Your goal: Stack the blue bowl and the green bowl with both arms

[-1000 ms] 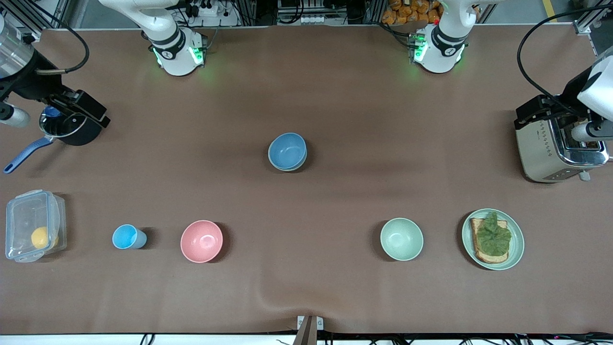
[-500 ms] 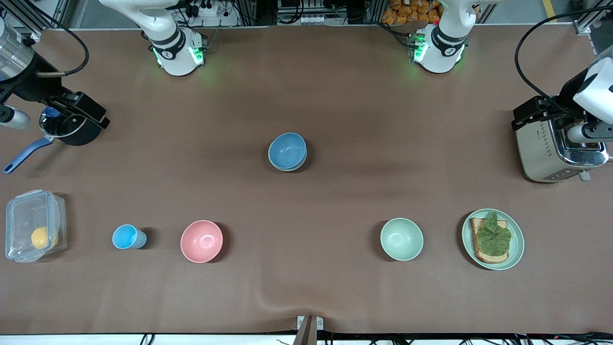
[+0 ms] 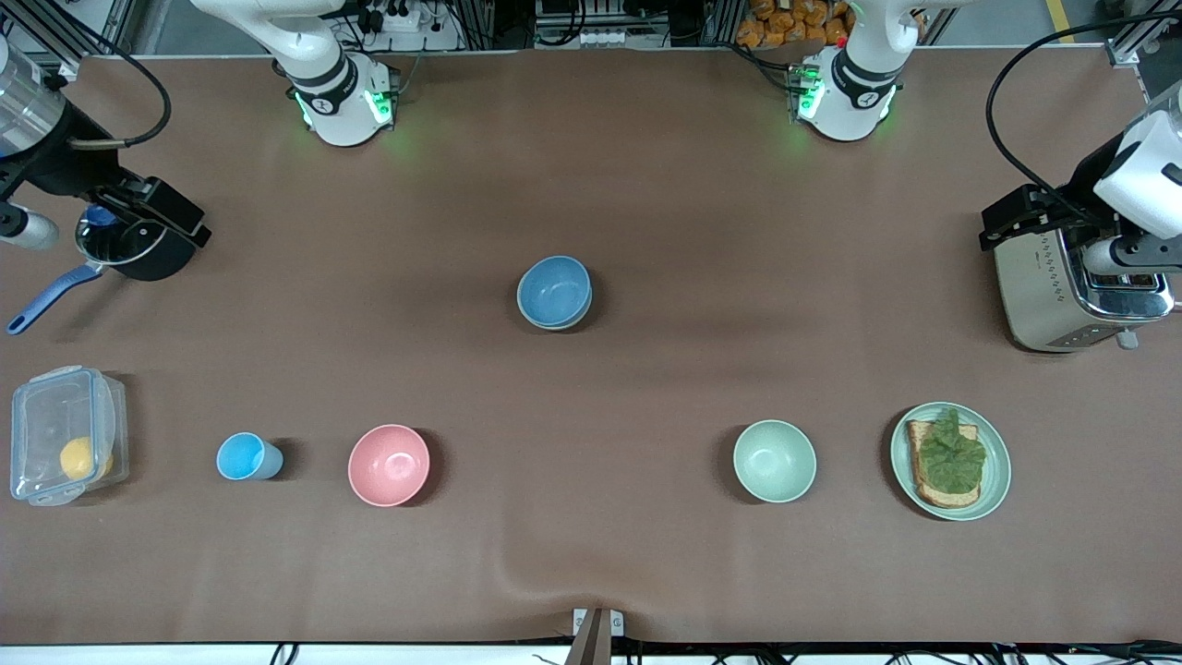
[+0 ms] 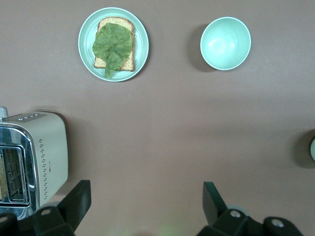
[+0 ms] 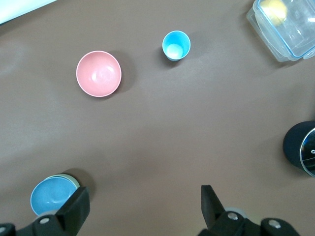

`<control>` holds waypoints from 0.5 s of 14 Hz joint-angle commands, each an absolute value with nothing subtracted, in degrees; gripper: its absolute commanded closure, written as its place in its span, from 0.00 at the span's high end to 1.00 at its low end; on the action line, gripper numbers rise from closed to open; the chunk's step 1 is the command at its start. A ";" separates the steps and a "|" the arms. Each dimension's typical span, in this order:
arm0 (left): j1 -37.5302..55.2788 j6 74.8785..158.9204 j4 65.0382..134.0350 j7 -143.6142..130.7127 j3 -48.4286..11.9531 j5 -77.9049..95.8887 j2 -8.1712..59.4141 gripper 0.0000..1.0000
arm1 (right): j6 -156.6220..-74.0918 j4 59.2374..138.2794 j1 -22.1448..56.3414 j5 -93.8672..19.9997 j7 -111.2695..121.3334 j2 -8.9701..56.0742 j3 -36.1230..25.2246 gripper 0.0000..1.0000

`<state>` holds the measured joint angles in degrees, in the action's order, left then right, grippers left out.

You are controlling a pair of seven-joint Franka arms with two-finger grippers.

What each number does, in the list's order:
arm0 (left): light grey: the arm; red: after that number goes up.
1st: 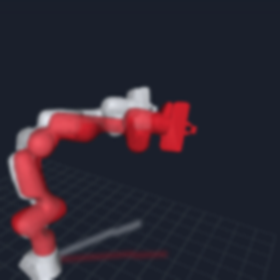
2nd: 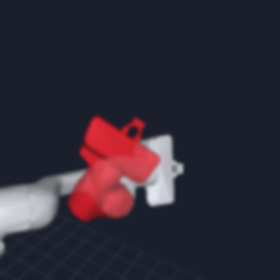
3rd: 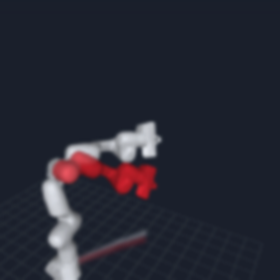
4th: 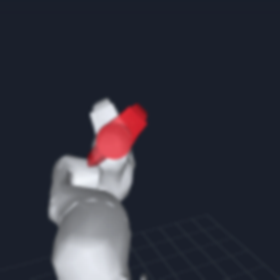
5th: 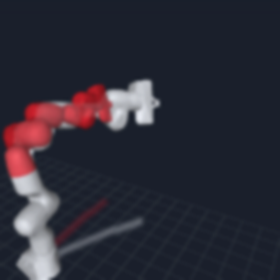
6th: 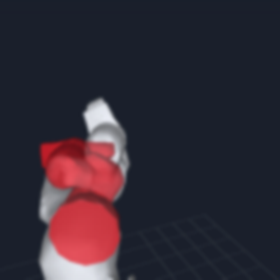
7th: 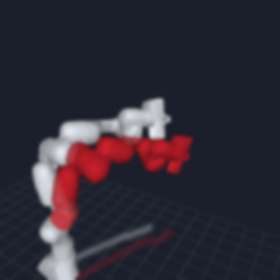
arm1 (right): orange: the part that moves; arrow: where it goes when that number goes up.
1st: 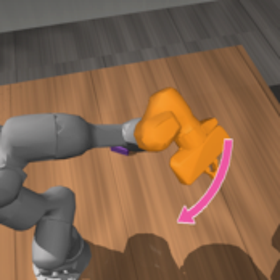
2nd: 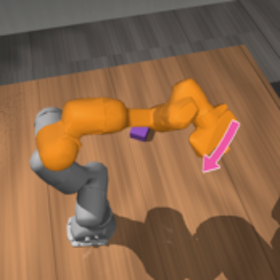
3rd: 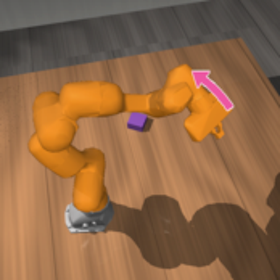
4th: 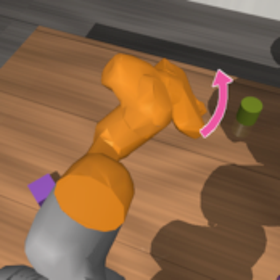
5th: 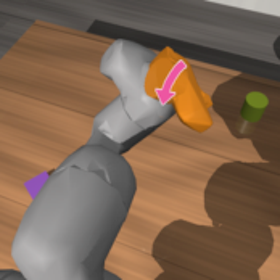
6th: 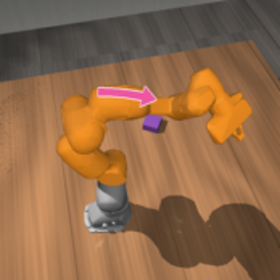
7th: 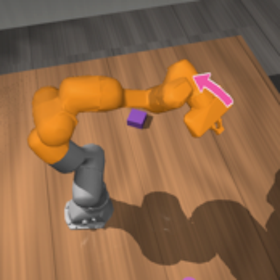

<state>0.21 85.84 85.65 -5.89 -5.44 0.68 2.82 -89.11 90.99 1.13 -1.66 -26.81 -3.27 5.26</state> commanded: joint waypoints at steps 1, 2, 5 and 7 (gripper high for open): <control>-0.35 86.13 84.99 -4.84 -5.27 1.49 3.34 1.00 | -88.15 90.97 -0.26 -0.70 -26.37 -3.52 6.24 1.00; -0.35 86.05 84.82 -4.92 -5.45 1.58 3.25 1.00 | -88.07 90.88 -0.26 -0.70 -26.37 -3.60 6.24 1.00; -0.35 86.04 84.20 -4.75 -5.27 0.97 3.16 1.00 | -88.07 90.79 -0.26 -0.62 -26.46 -3.52 6.24 1.00; 0.00 85.70 84.64 -5.36 -5.45 0.97 2.99 1.00 | -88.07 90.79 -0.26 -0.62 -26.37 -3.52 6.24 1.00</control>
